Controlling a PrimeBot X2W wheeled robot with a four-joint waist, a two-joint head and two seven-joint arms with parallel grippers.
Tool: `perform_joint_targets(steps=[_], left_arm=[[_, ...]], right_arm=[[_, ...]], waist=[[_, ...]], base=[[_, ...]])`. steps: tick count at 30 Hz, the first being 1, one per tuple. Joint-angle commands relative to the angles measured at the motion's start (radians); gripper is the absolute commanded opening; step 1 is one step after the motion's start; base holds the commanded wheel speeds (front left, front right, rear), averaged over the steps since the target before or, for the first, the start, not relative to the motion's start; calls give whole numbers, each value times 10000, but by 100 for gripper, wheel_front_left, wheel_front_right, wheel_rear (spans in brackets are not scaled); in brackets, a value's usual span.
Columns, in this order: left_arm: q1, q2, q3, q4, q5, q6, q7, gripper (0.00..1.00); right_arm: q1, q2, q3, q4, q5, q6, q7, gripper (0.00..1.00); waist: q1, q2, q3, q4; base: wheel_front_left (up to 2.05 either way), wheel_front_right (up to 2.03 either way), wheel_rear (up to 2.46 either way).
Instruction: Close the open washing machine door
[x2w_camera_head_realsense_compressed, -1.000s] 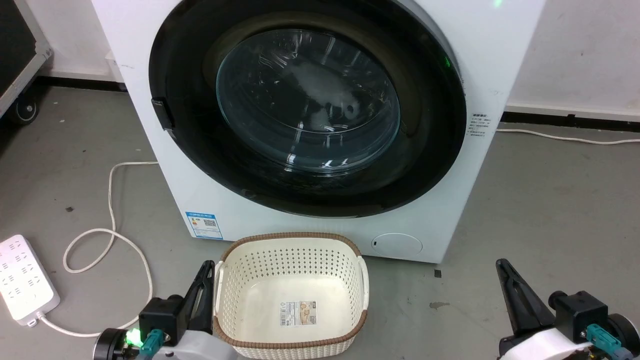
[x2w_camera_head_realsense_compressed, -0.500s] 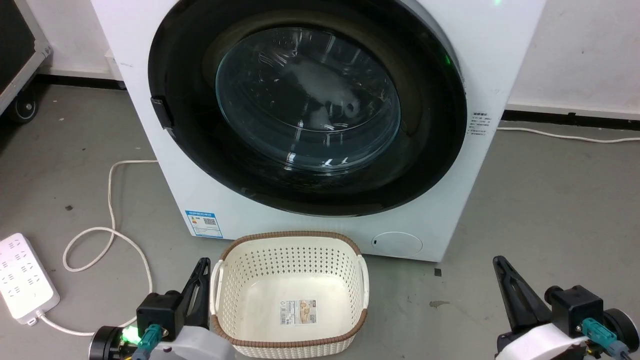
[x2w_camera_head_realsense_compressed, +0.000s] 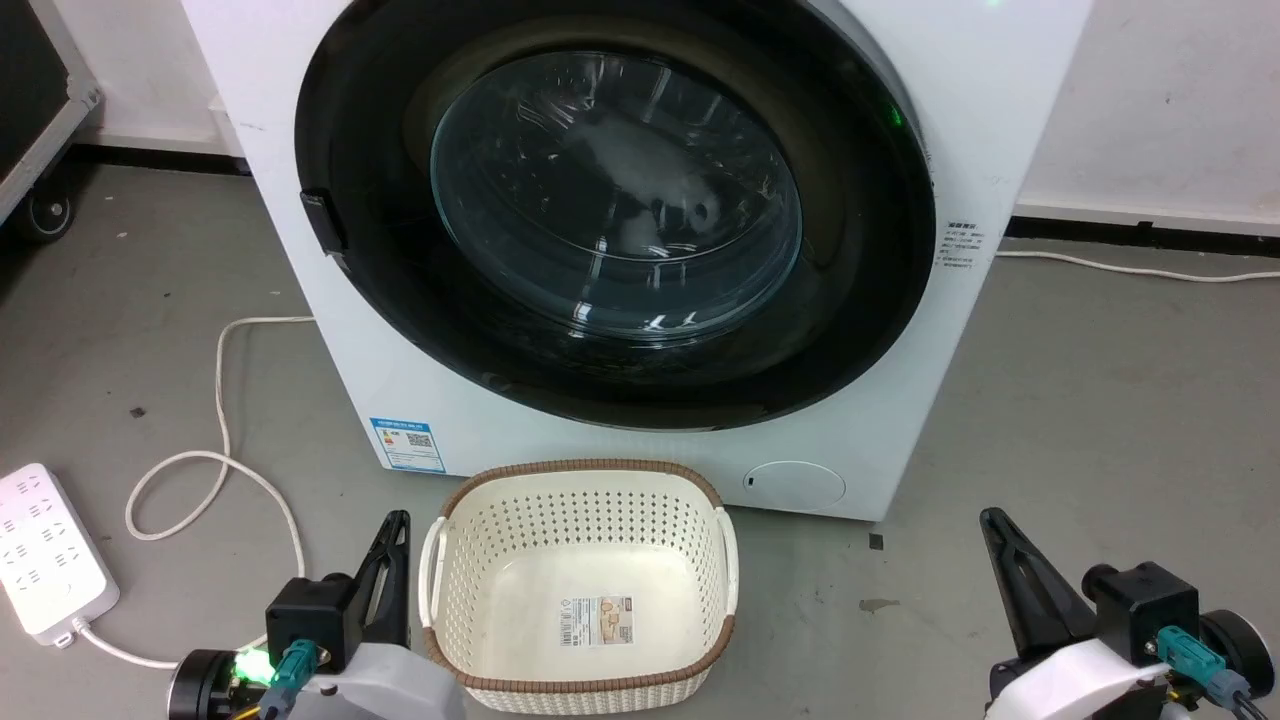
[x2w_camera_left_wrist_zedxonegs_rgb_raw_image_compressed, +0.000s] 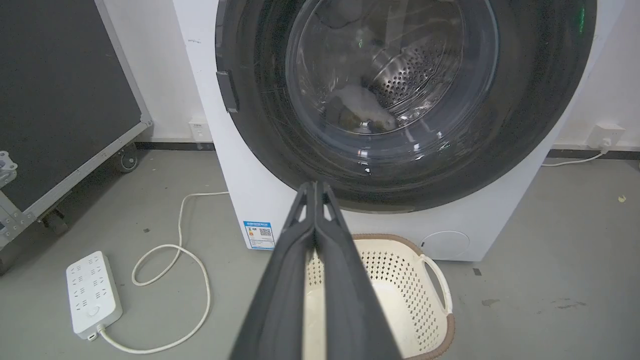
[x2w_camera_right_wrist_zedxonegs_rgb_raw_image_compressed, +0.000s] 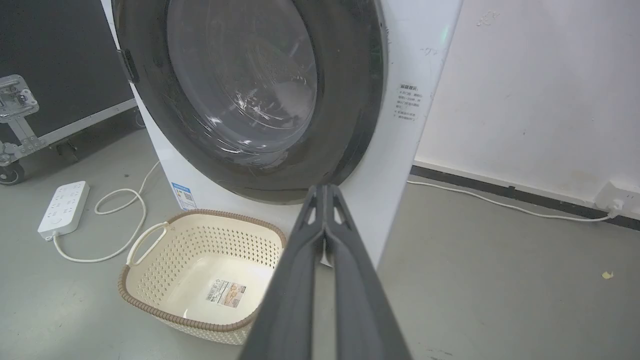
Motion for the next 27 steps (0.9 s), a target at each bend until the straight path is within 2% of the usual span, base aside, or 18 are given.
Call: perform_joint_targets(steps=[1,27], left_arm=[[-137,-14,56,-62,129,40,71,0],[-201,-78,267,-233,348,118,444,0]], right_arm=[[-160,48,30,-89,-77,-6,81,0],[-263,57,116,-193,-151,-7,455,0]], waist=[[0,0,7,1],[0,0,68,12]], base=[[0,0,0],[0,0,0]])
